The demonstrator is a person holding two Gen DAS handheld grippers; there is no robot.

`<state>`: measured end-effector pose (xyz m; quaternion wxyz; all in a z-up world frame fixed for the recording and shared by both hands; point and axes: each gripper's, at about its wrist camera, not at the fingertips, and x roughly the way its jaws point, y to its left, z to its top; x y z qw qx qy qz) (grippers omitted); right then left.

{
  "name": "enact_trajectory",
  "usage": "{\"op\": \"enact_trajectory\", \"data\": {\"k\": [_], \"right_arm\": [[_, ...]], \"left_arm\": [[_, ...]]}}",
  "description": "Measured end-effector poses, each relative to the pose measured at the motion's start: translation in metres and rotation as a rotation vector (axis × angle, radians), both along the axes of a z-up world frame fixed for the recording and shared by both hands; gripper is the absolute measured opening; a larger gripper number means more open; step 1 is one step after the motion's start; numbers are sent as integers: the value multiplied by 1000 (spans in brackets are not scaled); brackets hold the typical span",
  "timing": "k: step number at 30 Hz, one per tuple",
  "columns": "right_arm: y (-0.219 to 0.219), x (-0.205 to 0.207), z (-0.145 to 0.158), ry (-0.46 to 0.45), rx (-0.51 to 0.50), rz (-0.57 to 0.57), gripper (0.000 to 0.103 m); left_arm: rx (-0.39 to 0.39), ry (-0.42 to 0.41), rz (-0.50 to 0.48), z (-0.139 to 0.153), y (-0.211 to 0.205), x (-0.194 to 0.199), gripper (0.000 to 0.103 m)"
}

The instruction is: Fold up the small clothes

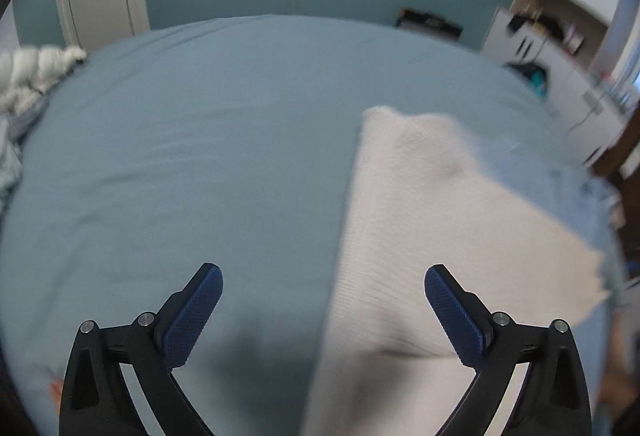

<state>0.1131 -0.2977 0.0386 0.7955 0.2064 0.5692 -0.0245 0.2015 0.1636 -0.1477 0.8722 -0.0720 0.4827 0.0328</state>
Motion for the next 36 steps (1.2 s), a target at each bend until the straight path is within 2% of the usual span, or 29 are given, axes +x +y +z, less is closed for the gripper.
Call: {"op": "enact_trajectory", "data": {"k": [3, 6, 8, 12, 15, 17, 18, 20, 24, 26, 27, 29, 31, 34, 35, 36], "right_arm": [[52, 4, -11, 5, -57, 126, 76], [97, 9, -35, 39, -60, 236, 76], [107, 11, -56, 73, -74, 291, 76], [132, 23, -99, 214, -144, 328, 76], [134, 29, -99, 212, -128, 325, 77], [119, 29, -85, 182, -40, 294, 76], [102, 29, -71, 132, 36, 245, 76], [70, 30, -55, 74, 95, 142, 76], [-31, 34, -45, 33, 98, -187, 76], [-61, 39, -54, 43, 91, -279, 74], [-79, 42, -60, 57, 86, -320, 68], [-102, 50, -75, 102, 94, -363, 60], [-123, 57, -89, 133, 98, -385, 59], [-119, 75, -106, 132, 80, -363, 51], [-114, 81, -111, 135, 63, -348, 43], [-107, 90, -115, 151, 5, -321, 40]], "left_arm": [[92, 84, -46, -29, -7, 11, 102], [322, 197, -91, -73, -22, 14, 103], [306, 117, -71, -73, -16, 4, 103], [311, 125, -58, -69, -12, 0, 103], [310, 109, -34, -60, -22, 4, 103], [291, 83, -1, -45, -21, 0, 103], [260, 59, 11, -40, -25, 0, 103], [199, 36, 5, -24, -26, -6, 103], [116, 24, 3, -10, -34, -14, 103], [92, 24, -11, -10, -44, -19, 103], [87, 25, -20, -10, -48, -21, 103], [93, 34, -37, -15, -51, -21, 103], [99, 47, -42, -21, -45, -18, 103], [99, 68, -41, -27, -51, -20, 103], [102, 74, -40, -30, -50, -19, 103], [109, 79, -39, -31, -50, -20, 103]]}}
